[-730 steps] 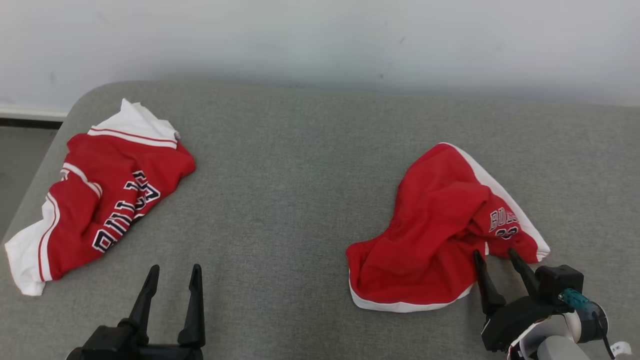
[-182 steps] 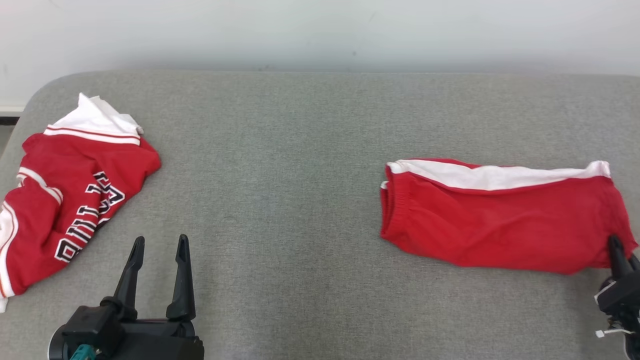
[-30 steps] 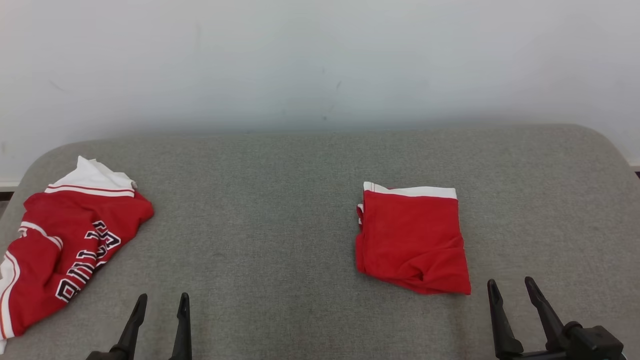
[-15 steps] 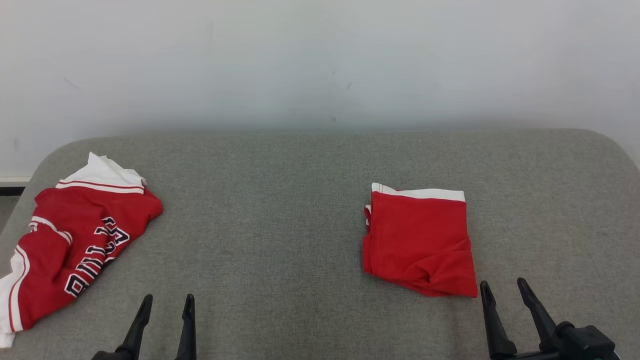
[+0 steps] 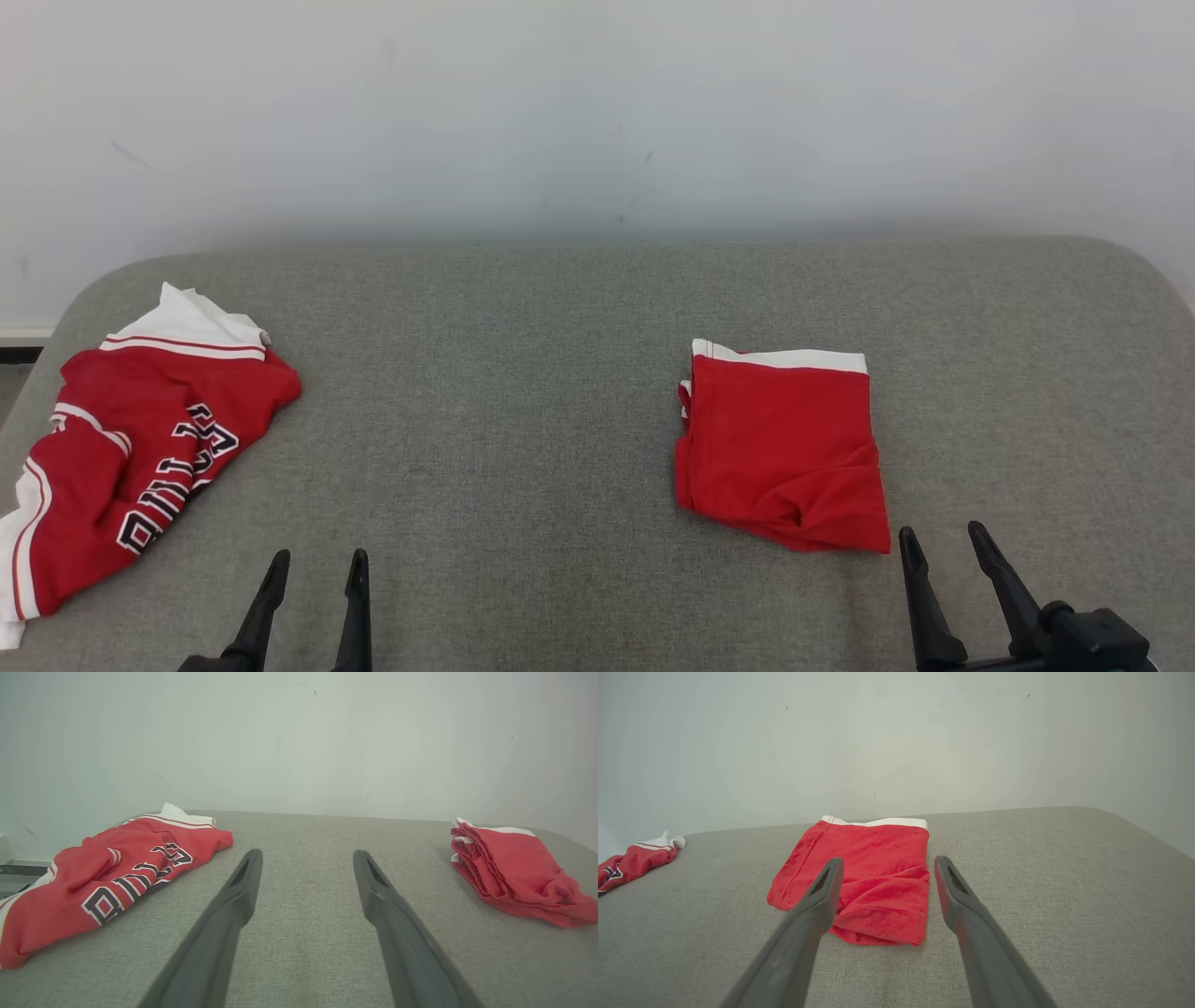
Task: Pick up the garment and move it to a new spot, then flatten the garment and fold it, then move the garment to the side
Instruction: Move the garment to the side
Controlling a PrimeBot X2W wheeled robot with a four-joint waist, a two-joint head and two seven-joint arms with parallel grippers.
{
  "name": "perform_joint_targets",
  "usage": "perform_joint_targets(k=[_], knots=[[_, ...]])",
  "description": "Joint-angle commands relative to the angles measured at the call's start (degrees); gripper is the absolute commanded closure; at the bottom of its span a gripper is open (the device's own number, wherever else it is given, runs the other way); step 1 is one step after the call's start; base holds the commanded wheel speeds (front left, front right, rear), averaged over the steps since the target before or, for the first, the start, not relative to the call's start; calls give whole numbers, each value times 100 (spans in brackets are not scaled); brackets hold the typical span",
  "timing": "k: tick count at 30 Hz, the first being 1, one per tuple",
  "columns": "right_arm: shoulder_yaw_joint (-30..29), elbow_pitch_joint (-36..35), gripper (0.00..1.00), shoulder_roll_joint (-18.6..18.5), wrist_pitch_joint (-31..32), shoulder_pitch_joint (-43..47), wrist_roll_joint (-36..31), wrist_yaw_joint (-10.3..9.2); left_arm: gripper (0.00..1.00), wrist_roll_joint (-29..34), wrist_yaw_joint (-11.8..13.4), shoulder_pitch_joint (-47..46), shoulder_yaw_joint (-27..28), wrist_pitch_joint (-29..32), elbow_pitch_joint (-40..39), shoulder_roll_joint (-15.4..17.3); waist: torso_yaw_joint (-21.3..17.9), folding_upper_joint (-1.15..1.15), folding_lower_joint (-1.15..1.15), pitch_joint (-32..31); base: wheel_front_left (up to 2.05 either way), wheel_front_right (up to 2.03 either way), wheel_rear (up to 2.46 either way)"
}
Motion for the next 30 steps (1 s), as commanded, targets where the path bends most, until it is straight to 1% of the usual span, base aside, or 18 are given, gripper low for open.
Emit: perform_joint_targets(k=[1, 6, 12, 17, 22, 30], knots=[[-52, 43, 0, 10, -2, -81, 35, -14, 0, 6, 18, 37, -19, -4, -27, 2, 8, 0, 0, 10, 0, 0, 0], [-68, 83, 0, -11, -2, -240, 8, -14, 0, -21, 55, 17, -68, -4, -32, 2, 37, 0, 0, 48, 0, 0, 0], [-10, 398, 0, -289, -2, -766, -48, -14, 0, -47, 67, -105, -166, -4, -61, 2, 163, 0, 0, 232, 0, 0, 0], [85, 1021, 0, -559, -1, -1409, -15, -14, 0, -91, 95, -249, -265, -4, -52, 3, 315, 0, 0, 498, 0, 0, 0], [159, 1704, 0, -736, 78, -1992, 60, -14, 0, -157, 144, -401, -362, -4, -61, 2, 481, 0, 0, 791, 0, 0, 0], [385, 2815, 0, -924, 145, -2781, 296, -14, 0, -224, 217, -704, -512, -4, -82, 2, 687, 0, 0, 1240, 0, 0, 0]])
